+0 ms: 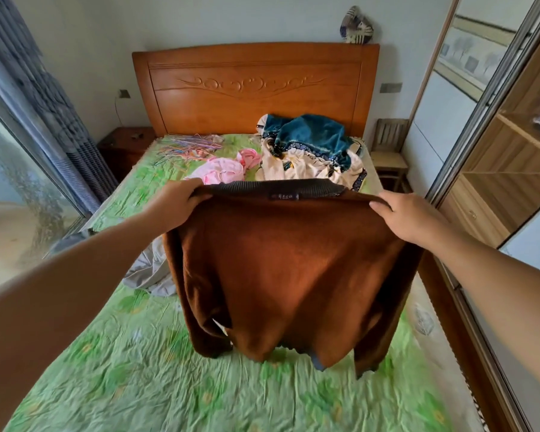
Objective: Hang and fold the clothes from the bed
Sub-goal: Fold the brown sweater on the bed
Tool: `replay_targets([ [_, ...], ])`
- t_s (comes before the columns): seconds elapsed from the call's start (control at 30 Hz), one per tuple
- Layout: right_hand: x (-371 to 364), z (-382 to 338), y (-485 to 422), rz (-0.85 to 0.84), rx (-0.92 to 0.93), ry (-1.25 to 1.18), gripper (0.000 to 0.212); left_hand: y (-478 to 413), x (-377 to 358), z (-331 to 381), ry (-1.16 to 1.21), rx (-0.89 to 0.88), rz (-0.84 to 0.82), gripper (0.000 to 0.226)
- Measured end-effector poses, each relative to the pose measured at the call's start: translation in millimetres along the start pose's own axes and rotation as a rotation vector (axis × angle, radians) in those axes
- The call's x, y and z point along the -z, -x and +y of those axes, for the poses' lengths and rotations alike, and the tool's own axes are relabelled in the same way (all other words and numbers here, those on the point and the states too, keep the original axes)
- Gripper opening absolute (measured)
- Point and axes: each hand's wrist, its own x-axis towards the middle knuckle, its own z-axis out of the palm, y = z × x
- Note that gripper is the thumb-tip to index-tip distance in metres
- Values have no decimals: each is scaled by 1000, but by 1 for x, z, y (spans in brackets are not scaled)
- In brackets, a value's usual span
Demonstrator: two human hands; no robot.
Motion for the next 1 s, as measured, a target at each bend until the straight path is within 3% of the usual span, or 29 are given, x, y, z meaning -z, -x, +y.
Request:
replay_targets([
  [0.13,-17,3,-55,-61,-17,35,25,-55,-24,-19,-4,56,-90,9],
  [0.23,-12,0,-107,-40,-30,67,20,-102,-25,-19,14,61,-59,10],
  [0.33,21,-12,-158,101,-10,89,15,-159,3,-14,79,64,69,19],
  [0.43,76,-29,-198,309,45,79,23,-214,56,-7,109,49,241,31],
  [0.53,126,-44,-216,506,81,137,26,-246,100,10,24,-25,358,25],
  [0.63,143,-52,-213,564,148,130,26,-246,116,27,-27,-56,404,22],
  [0.8,92,-43,-179,419,226,62,16,-192,72,23,32,-36,262,20],
  [1.0,-59,-6,-112,-82,157,181,19,-73,-67,-8,-42,-37,-245,12],
])
